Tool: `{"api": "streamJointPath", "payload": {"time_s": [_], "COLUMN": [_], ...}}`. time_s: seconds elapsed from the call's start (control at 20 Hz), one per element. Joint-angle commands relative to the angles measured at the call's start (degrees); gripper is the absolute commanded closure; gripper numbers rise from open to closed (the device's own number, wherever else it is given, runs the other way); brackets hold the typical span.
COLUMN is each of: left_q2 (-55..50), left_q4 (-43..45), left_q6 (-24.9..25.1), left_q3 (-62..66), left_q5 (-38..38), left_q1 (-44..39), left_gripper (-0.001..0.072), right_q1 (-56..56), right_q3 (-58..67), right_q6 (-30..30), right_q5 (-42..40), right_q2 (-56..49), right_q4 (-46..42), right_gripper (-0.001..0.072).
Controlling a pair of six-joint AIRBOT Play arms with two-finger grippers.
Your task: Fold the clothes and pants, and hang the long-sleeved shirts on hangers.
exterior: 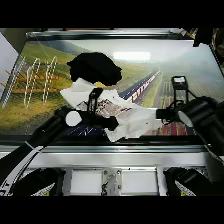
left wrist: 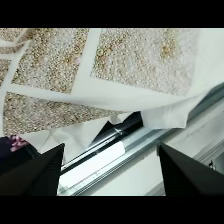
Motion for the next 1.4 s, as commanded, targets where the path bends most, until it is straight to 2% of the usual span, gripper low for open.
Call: {"api": "streamJointPath", "payload": {"time_s": [0.0,0.25,0.45,0.6,0.85,1.15,1.25,1.35], "left_q2": [-4.44,-12.98,-17.03,-20.46,-22.75,-23.8,-25.24,-25.86], "left_q4": [0.0,0.57,0.76,1.31,8.33,8.28,8.24,8.26], "left_q6": [-3.96,-4.42,-8.26,-11.17,-18.51,-19.93,-20.11,-20.31], "left_q3": [2.6,13.73,16.06,16.02,16.02,16.02,16.02,16.02], "left_q5": [3.63,3.06,3.37,3.89,5.77,9.6,8.94,9.18], "left_q1": [-7.91,-16.06,-19.61,-19.91,-19.91,-19.91,-19.91,-19.82], "left_gripper": [0.0086,0.0086,0.0086,0.0086,0.0086,0.0089,0.0335,0.0332], "right_q1": [-2.84,-2.86,-2.84,-2.84,-2.84,-2.84,-2.84,-2.84], "right_q3": [1.9,1.9,1.9,1.92,1.9,1.9,1.9,1.9], "right_q6": [-2.75,-2.1,-1.46,-1.07,-1.03,-0.76,-0.57,-0.59], "right_q5": [1.9,1.68,1.68,0.7,0.63,0.66,0.66,0.66], "right_q2": [5.03,4.96,4.96,4.98,4.98,4.98,4.98,4.98], "right_q4": [5.11,5.62,5.66,5.86,5.9,5.9,5.95,6.36], "right_gripper": [0.0697,0.0697,0.0696,0.0697,0.0697,0.0697,0.0697,0.0697]}}
